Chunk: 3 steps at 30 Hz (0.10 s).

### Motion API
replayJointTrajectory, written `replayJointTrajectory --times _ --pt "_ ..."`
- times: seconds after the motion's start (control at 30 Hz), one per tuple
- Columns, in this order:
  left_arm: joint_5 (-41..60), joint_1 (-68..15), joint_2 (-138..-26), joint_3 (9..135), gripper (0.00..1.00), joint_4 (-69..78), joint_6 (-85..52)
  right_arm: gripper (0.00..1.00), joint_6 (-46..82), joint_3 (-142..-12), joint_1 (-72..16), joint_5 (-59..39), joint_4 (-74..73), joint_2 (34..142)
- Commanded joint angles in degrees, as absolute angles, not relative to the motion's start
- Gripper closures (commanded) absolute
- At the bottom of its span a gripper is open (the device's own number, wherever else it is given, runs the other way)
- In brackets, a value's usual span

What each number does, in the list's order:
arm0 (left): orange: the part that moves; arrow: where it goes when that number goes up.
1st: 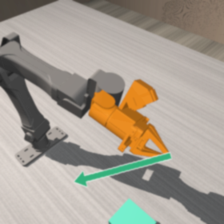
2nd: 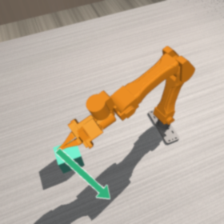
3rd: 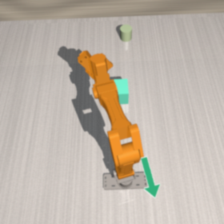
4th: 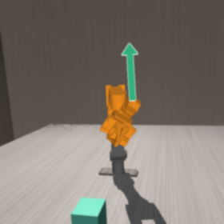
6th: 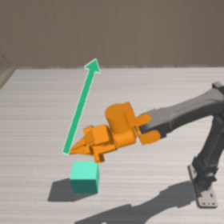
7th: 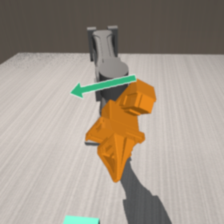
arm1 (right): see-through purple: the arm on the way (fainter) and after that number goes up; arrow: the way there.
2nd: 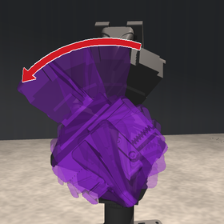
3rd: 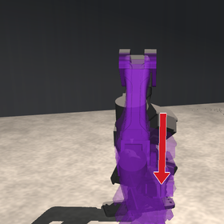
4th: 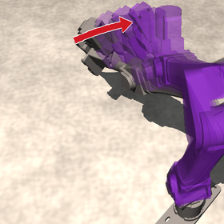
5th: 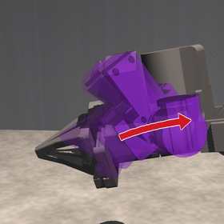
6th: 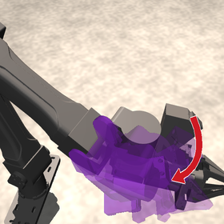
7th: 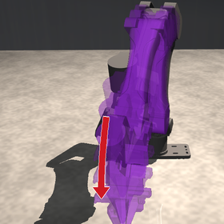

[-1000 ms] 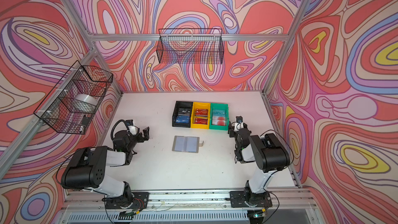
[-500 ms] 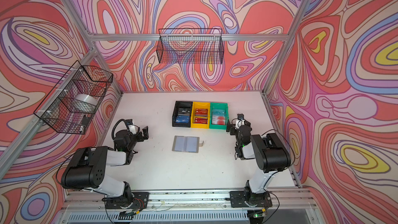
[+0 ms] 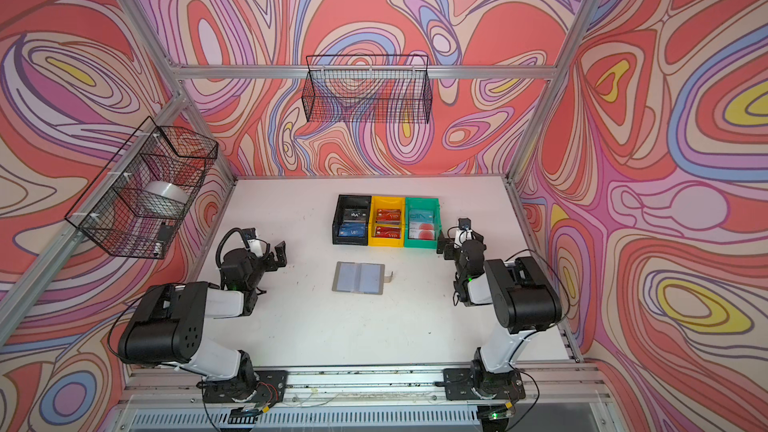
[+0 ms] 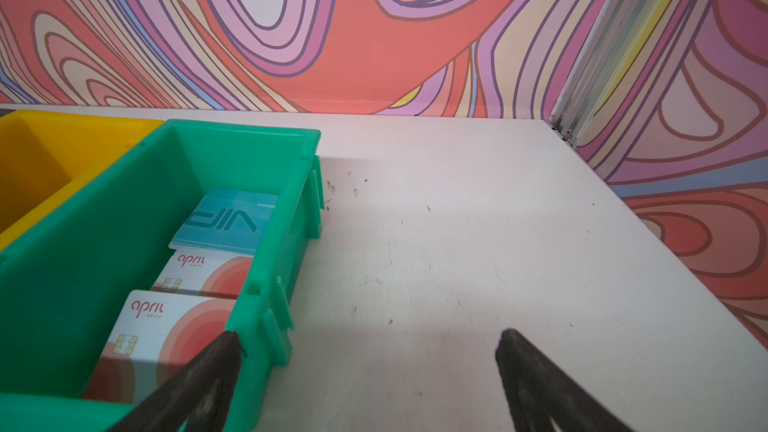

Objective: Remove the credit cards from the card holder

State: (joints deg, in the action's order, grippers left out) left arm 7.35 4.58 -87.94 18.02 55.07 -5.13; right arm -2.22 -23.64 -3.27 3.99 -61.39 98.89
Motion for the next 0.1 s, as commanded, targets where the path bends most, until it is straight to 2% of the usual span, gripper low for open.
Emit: replayJointTrajectory --times 0.0,0.07 --pt "6.6 4.3 -87.8 19.0 0.0 54.9 -4.3 0.02 -1.8 -24.3 -2.7 3.7 -59.8 98.2" --pt "6.5 4.3 -87.9 19.0 0.0 54.9 -4.2 0.02 -2.1 -23.8 -2.8 3.8 -60.6 98.1"
